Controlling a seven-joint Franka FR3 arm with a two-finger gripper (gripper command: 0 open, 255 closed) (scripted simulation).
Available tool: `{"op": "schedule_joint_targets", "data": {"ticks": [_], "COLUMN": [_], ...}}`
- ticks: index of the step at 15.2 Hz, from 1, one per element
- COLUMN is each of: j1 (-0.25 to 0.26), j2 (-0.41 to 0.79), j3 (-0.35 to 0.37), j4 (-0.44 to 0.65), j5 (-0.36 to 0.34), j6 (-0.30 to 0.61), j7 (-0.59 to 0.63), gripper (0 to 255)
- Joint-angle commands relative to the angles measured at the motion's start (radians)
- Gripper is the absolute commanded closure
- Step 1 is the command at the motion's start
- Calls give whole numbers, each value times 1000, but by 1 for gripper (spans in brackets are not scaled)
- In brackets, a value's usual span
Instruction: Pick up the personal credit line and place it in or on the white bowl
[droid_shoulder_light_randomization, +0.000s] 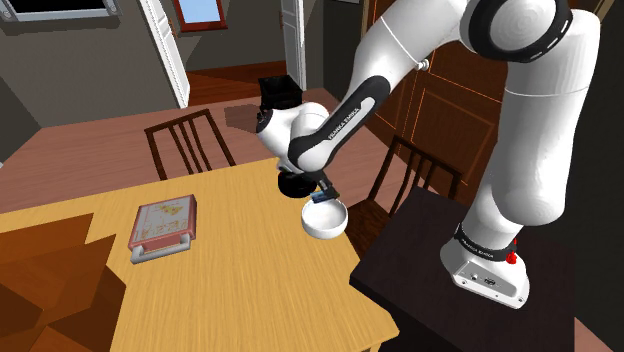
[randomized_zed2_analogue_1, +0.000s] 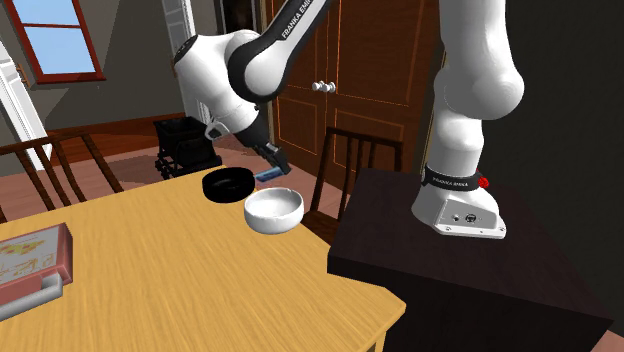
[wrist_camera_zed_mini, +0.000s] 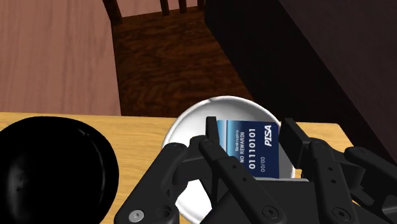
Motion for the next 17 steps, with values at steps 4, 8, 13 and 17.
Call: {"op": "schedule_joint_targets", "data": {"ticks": [4, 8, 13, 17], "j1": [-4, -2, 1, 3], "j2": [42, 84, 140, 171], "j3": [-9, -14, -21, -26], "j4": [-11, -13, -11, -7], "j5": [-20, -35, -55, -66], "j6": [50, 90, 138, 162], "j7": [14, 35, 60, 73], "gripper": [255, 255, 255, 255]}}
